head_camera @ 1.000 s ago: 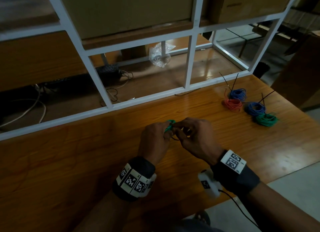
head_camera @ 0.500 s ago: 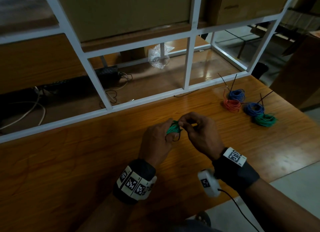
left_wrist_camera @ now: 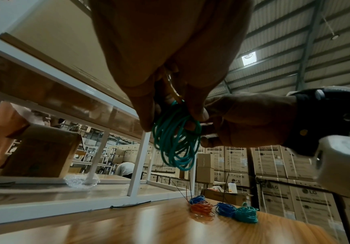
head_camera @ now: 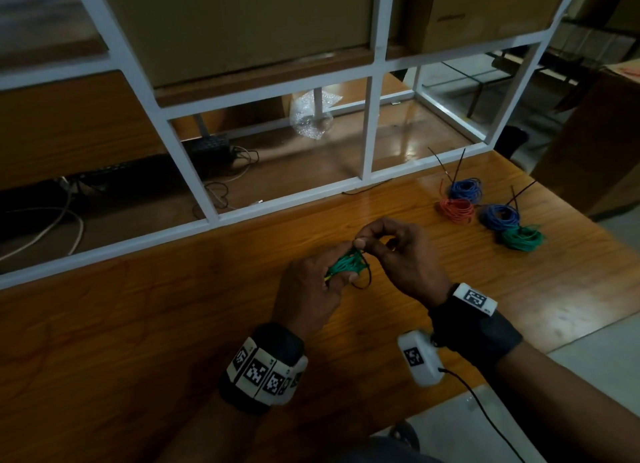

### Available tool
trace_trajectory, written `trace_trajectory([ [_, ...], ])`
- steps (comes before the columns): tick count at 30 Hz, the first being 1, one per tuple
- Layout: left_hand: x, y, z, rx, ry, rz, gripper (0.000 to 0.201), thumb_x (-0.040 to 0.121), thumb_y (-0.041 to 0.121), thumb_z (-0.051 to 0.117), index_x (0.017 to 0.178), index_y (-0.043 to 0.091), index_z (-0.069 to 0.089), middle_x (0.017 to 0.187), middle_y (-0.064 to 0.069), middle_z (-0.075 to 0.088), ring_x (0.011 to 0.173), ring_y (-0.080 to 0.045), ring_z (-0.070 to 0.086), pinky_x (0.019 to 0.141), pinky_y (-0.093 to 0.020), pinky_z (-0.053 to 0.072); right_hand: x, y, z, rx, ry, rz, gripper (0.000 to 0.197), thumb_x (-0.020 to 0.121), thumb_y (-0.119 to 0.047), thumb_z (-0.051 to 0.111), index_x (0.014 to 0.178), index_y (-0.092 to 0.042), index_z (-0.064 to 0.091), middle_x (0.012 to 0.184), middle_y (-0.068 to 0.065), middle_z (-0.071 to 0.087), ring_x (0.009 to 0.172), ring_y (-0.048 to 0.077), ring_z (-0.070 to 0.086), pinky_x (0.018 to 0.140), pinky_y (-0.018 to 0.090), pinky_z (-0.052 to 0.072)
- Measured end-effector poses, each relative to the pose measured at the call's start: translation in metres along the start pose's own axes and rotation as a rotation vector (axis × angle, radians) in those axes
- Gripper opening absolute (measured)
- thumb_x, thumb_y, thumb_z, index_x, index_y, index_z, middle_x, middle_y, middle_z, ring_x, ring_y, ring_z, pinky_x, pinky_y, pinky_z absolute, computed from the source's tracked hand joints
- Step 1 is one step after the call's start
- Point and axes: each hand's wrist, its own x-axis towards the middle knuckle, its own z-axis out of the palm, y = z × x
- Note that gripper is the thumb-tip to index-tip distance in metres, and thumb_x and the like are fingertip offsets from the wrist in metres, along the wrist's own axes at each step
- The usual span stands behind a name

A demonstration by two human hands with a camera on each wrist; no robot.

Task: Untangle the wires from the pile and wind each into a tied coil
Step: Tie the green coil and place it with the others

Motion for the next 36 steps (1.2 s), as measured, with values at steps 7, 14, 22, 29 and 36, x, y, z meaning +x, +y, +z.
trace_trajectory([
  [7,-0.003,-0.001,0.008,-0.086,0.009,-0.017,0.037,0.089,0.026,0.072,0.126,0.029,0.065,0.116,0.008,0.071,0.1,-0.005,0.066,0.08,-0.027,0.058,0.017,-0.016,-0.009,-0.051,-0.001,-0.045,0.008,0.095,-0.025,0.073,0.092,-0.018,0.071,0.088,-0.005,0.074,0.081,0.012,0.07,0.066,0.044,0.056],
  [14,-0.002,-0.034,0.01,-0.294,-0.142,-0.213,0.037,0.085,0.028,0.076,0.12,0.033,0.067,0.117,-0.001,0.071,0.1,-0.008,0.069,0.077,-0.033,0.062,0.024,-0.039,-0.02,0.193,-0.09,0.154,0.005,0.098,-0.01,0.065,0.095,-0.008,0.065,0.088,0.008,0.078,0.079,0.027,0.077,0.061,0.037,0.061],
  [22,-0.002,-0.034,0.018,-0.406,-0.134,-0.184,0.036,0.087,0.018,0.075,0.106,0.047,0.065,0.114,0.007,0.07,0.097,-0.004,0.07,0.077,-0.025,0.059,0.026,-0.043,-0.007,0.278,-0.137,0.2,0.008,0.1,-0.008,0.062,0.093,-0.006,0.064,0.086,0.01,0.078,0.082,0.025,0.075,0.068,0.033,0.061],
  [29,0.001,-0.047,0.025,-0.384,-0.025,-0.236,0.024,0.087,0.02,0.075,0.111,0.024,0.075,0.109,0.005,0.074,0.094,-0.002,0.07,0.071,-0.021,0.059,0.035,-0.046,-0.011,0.374,0.016,0.179,0.007,0.099,0.002,0.059,0.096,0.007,0.062,0.074,0.014,0.072,0.07,0.024,0.073,0.065,0.028,0.059],
  [36,-0.003,-0.045,0.029,-0.415,0.038,-0.241,0.021,0.086,0.015,0.075,0.099,0.031,0.076,0.102,0.011,0.073,0.093,0.001,0.07,0.07,-0.02,0.058,0.034,-0.047,-0.003,0.314,0.07,0.108,0.014,0.098,0.004,0.06,0.086,-0.003,0.064,0.069,0.009,0.071,0.067,0.025,0.072,0.063,0.027,0.059],
])
